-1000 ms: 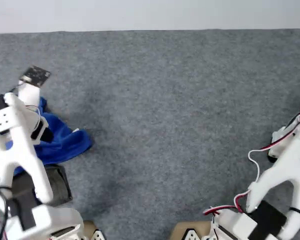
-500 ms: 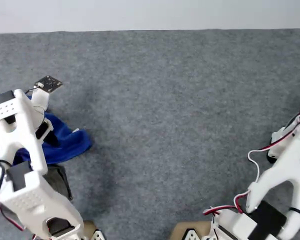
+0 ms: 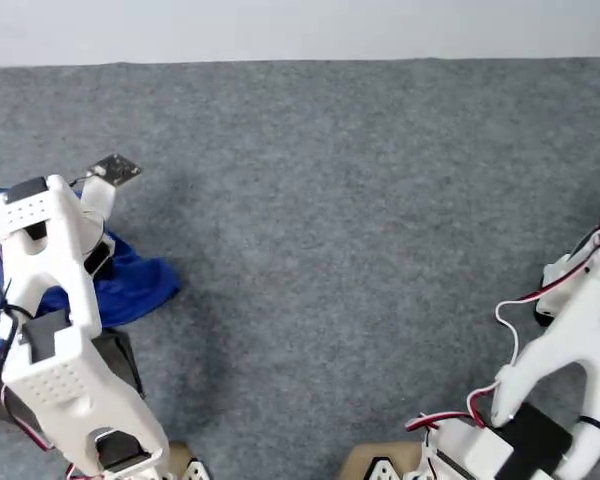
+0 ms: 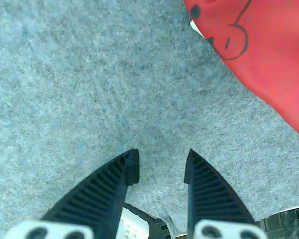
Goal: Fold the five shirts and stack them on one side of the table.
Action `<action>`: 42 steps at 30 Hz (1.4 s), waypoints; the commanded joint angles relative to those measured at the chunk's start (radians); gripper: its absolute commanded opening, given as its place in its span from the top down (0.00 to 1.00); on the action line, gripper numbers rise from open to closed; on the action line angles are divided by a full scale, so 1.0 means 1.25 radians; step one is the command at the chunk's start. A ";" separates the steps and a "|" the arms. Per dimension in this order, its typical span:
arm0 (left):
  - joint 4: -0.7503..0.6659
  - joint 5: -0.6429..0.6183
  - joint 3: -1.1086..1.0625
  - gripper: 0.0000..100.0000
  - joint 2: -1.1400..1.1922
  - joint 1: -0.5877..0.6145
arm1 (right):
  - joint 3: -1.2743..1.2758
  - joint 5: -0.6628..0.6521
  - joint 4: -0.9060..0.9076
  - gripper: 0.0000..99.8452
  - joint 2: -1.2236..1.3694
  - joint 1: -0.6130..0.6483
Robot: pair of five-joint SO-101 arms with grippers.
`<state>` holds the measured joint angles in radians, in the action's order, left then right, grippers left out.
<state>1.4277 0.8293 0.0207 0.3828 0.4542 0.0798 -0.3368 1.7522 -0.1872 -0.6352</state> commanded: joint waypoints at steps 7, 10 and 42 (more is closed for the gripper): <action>0.128 -0.158 0.153 0.99 -0.255 -0.218 | -0.004 0.004 0.034 0.84 -0.040 -0.019; 0.129 -0.263 0.157 0.99 -0.298 -0.313 | -0.004 0.004 0.034 0.84 -0.041 -0.033; 0.106 -0.604 0.166 0.81 -0.390 -0.707 | -0.002 -0.104 0.035 0.90 -0.110 -0.034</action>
<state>1.5106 0.0974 0.1849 -0.0959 -0.4910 0.0829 -0.4473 1.7522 -0.2777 -0.7135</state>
